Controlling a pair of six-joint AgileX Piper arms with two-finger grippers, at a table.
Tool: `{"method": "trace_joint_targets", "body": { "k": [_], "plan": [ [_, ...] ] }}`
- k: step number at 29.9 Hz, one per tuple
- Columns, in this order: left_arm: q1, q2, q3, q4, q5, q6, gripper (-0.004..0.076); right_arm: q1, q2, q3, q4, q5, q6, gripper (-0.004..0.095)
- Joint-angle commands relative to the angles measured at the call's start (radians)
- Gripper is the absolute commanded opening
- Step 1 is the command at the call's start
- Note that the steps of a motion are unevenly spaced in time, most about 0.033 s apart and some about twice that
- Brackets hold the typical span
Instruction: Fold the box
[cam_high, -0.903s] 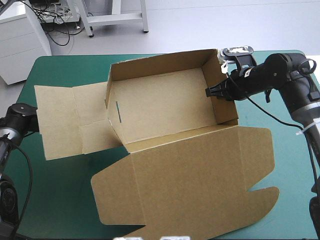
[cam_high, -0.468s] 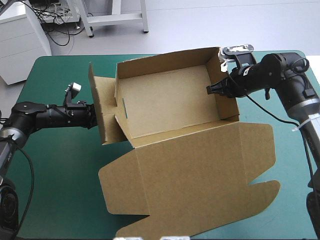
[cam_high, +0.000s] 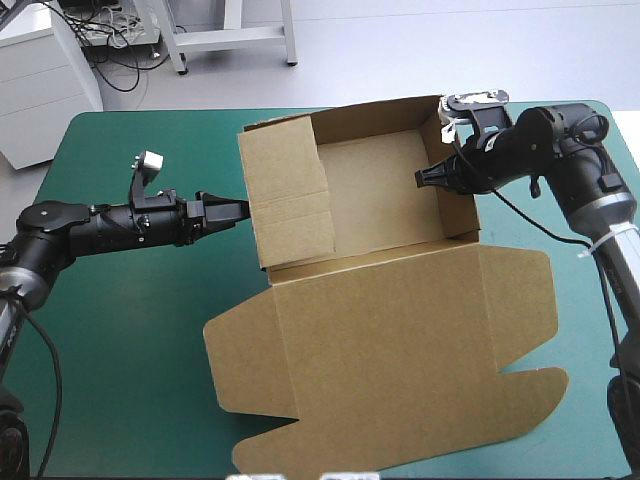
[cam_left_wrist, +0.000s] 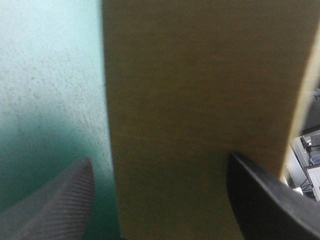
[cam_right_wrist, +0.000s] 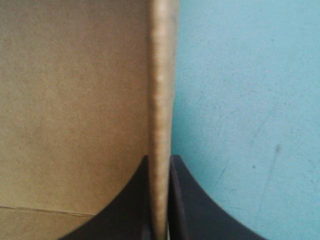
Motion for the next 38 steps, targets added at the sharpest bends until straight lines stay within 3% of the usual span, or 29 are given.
{"method": "trace_joint_targets", "body": {
  "k": [1,24,30,38],
  "plan": [
    [-0.007,-0.064,-0.027,-0.105,0.115,0.006,0.0525,-0.006,-0.034,-0.033,0.014,-0.050,0.013,-0.0008],
    [-0.007,-0.113,-0.027,-0.198,0.115,-0.027,0.0522,-0.001,-0.034,-0.033,-0.008,-0.076,0.046,-0.0008],
    [-0.028,-0.113,-0.039,-0.114,0.098,-0.082,0.0522,0.068,-0.034,-0.033,-0.053,-0.129,0.071,-0.0008],
    [-0.165,-0.113,-0.240,0.246,-0.060,-0.350,0.0522,0.137,-0.036,-0.045,-0.064,-0.165,0.110,-0.0008]
  ]
}}
